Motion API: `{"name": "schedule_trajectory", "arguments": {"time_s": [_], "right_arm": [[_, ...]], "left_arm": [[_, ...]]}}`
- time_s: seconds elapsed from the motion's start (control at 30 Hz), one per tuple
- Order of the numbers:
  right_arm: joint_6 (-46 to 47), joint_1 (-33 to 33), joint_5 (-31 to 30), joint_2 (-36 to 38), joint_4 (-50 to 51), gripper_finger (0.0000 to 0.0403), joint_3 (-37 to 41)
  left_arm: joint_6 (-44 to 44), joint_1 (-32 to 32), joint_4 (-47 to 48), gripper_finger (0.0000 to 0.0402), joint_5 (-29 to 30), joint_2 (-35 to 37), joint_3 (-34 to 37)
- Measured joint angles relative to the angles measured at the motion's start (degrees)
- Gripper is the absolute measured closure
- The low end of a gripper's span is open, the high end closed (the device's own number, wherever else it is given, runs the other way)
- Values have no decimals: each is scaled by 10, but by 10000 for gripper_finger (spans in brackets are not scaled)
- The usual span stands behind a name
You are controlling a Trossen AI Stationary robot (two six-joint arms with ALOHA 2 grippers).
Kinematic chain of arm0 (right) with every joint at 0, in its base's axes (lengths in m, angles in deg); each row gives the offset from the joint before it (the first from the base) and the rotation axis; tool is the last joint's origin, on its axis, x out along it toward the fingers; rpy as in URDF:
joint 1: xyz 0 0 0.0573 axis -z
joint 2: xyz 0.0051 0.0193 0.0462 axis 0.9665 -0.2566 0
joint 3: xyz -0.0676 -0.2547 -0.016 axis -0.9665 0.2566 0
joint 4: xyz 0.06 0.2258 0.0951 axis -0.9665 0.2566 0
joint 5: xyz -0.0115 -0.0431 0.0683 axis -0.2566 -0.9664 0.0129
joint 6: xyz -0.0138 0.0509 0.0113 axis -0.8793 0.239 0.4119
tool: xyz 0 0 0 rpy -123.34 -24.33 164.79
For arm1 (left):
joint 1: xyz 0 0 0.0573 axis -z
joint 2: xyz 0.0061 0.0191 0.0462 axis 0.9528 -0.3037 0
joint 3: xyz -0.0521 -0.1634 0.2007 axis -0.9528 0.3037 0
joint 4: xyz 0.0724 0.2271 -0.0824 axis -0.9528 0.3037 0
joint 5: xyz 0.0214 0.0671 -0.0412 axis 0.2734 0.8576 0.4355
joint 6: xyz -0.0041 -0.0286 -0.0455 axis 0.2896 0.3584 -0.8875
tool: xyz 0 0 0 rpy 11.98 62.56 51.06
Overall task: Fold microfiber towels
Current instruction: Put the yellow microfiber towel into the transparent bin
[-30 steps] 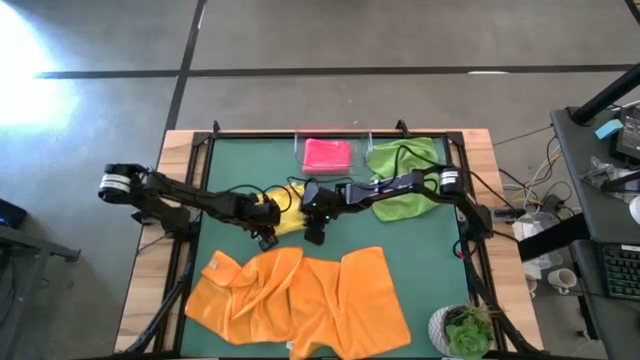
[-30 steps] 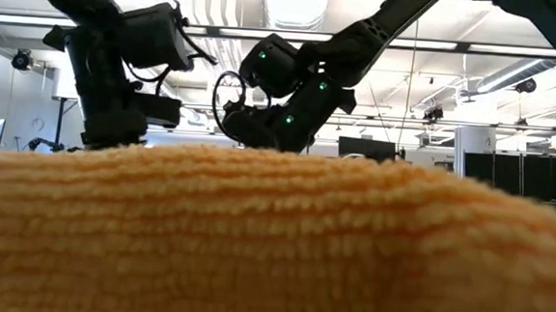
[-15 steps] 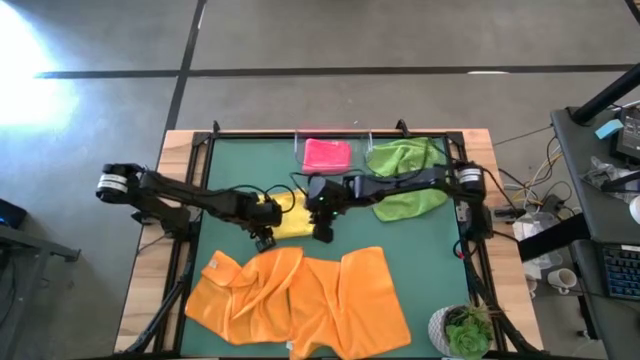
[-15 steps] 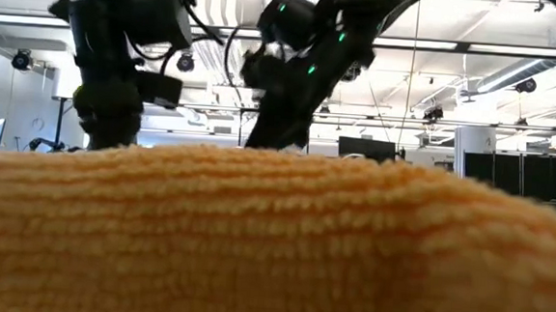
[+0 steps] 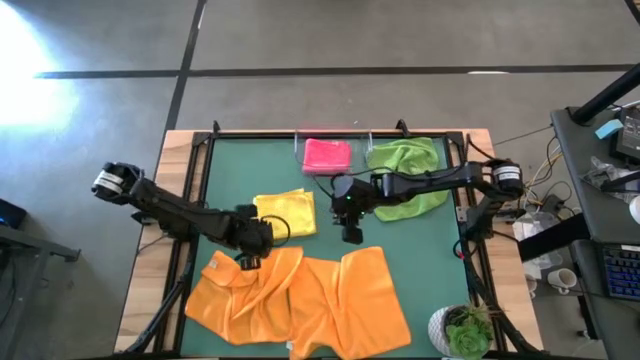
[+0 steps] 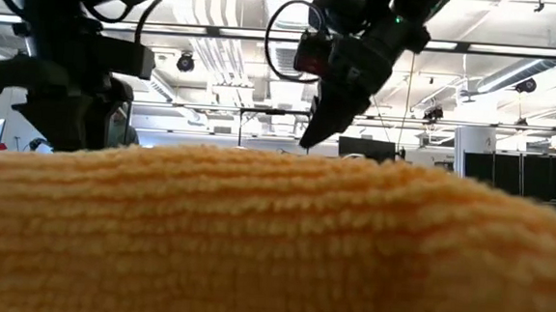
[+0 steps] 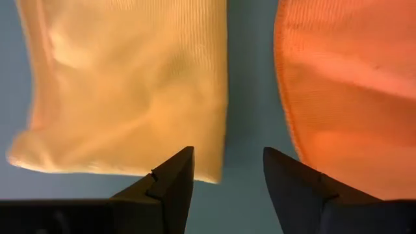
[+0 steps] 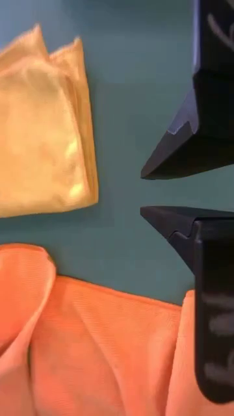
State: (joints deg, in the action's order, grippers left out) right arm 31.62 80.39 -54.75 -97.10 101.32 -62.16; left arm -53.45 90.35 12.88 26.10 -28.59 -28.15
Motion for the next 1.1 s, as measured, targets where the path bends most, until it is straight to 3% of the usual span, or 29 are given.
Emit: {"name": "schedule_trajectory", "arguments": {"time_s": [0.17,0.53,0.77,1.1], "right_arm": [[-28,-5,20,-20,-39,328,11],[-153,-10,20,-95,-63,258,-48],[-171,-10,10,-133,-63,221,-83],[-245,-11,11,-190,-79,216,-118]], "left_arm": [[6,7,-1,233,53,-17,1],[19,13,-1,233,49,-56,3],[20,13,-4,233,51,-70,16],[19,12,-36,233,58,-89,38]]}}
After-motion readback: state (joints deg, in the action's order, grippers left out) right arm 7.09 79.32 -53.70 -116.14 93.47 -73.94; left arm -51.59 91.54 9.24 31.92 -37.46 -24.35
